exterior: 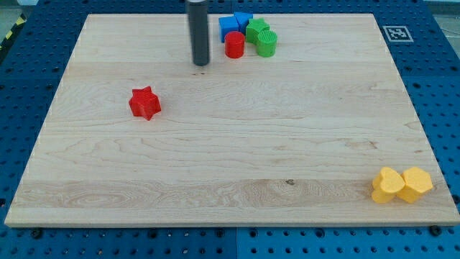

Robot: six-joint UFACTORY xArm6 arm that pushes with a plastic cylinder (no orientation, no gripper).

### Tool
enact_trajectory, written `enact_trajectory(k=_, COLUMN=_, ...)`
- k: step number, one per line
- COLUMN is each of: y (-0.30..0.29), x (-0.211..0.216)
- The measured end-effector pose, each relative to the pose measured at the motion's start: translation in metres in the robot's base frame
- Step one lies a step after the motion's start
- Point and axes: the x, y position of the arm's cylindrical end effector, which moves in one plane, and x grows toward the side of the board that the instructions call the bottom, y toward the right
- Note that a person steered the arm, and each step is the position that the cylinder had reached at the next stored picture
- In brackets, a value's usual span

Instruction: Adjust the red circle to the group of blocks

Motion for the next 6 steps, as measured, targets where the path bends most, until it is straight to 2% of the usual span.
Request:
enact_trajectory(k=1, y=-0.011, x=-0.021)
enact_trajectory(k=2, y=0.021, x=-0.038)
enact_trajectory(k=3, y=0.047, x=-0.038)
enact_trajectory(k=4, y=0.046, x=-0.031)
enact_trajectory(k=5, y=0.052, x=-0.001)
enact_trajectory(k=6, y=0.077, x=-0.001)
